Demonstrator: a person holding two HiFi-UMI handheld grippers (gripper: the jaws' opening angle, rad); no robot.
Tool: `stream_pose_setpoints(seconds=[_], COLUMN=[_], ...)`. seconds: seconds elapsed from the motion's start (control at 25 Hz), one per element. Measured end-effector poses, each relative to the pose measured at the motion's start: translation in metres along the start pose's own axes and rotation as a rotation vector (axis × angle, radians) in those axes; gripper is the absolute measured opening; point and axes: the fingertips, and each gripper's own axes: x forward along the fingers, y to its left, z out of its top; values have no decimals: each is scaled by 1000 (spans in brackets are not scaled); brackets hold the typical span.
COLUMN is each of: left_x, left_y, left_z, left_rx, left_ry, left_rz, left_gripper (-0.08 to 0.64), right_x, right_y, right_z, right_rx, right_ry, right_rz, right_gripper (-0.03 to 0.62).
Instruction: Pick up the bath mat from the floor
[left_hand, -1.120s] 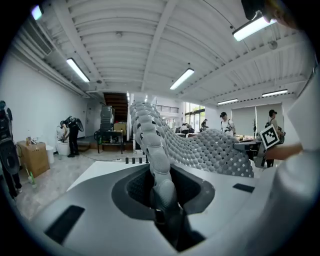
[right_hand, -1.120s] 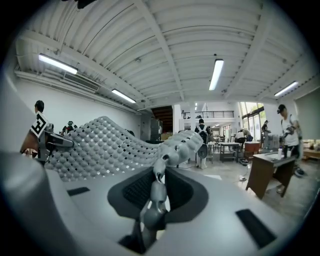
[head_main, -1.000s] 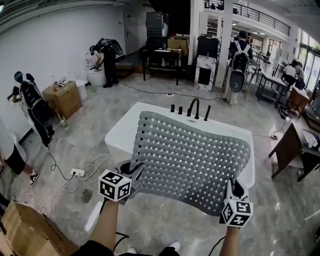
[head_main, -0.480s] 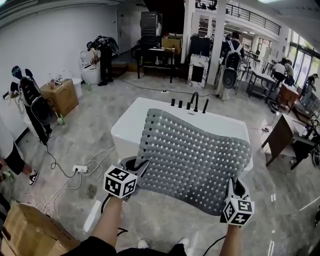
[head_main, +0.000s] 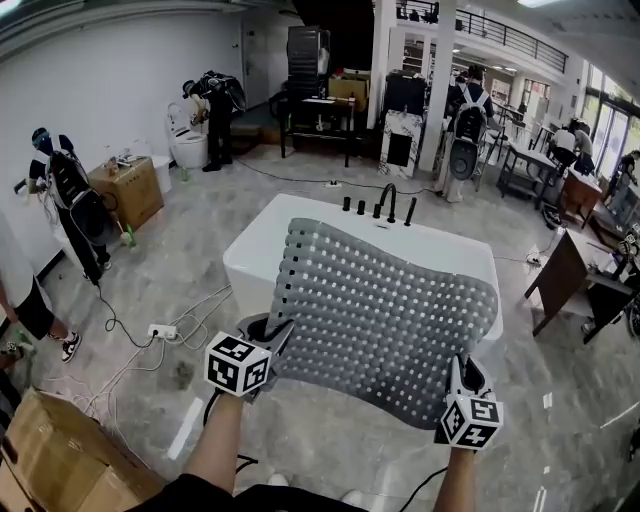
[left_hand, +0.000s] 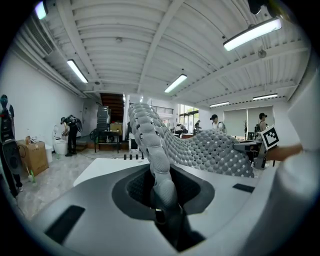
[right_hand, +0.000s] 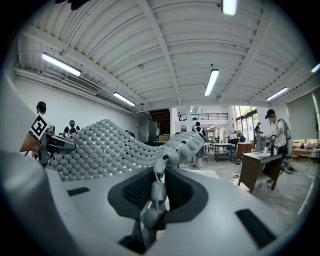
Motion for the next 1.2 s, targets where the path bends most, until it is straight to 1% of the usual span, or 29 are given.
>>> stream_pose_setpoints(seconds=[0.28,0.52,0.72,1.2], left_x=[-3,-3,-6,-17], left_y=[-12,-12,-16,-23], left_z=[2,1,3,3], left_rx=[0,-4,-6,-9], left_ry=[-1,-1,2,-9], left_rz=[19,31,21,31], left_gripper=[81,81,81,81], right_x=[0,1,-4,-14], right_y=[-9,-10,-9,-9], right_z=[4,2,6,10], right_rx=[-3,-9,-13,-11], right_ry=[-2,0,0,-23], right_rz=[12,19,13,22], right_gripper=[75,72,71,71])
